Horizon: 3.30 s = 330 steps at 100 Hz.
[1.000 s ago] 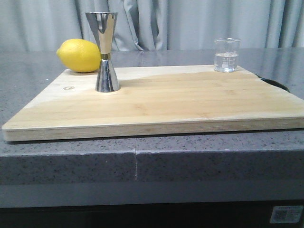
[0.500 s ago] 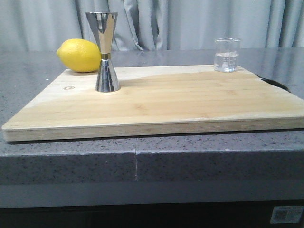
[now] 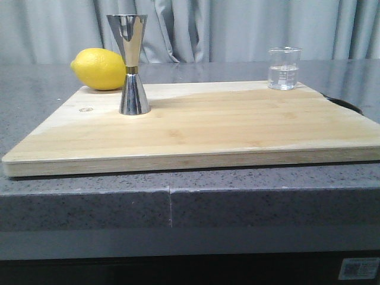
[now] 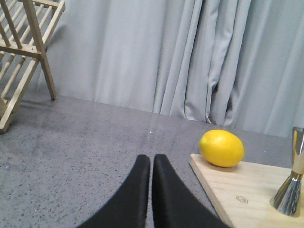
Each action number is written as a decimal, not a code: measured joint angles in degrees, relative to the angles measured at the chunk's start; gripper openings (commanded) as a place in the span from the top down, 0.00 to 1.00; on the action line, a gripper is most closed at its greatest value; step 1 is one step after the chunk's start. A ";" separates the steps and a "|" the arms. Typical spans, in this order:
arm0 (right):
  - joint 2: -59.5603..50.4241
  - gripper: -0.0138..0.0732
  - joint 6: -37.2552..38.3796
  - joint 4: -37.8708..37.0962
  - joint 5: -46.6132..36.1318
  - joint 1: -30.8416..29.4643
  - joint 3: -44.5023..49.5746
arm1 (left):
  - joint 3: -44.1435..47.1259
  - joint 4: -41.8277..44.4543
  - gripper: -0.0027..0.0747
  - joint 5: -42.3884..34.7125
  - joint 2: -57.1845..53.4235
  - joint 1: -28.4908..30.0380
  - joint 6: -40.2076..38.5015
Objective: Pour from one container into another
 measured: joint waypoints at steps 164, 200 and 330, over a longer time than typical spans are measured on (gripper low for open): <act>55.32 0.92 0.64 1.73 22.81 2.49 -44.81 | -57.46 2.05 0.99 3.06 71.42 -4.66 19.74; 55.32 0.92 0.64 1.30 22.29 2.49 -44.81 | -57.46 -1.59 0.99 2.57 73.22 -11.24 19.97; 57.74 0.92 0.64 0.33 23.32 2.62 -44.93 | -60.77 -14.08 0.99 7.83 73.47 -9.61 19.97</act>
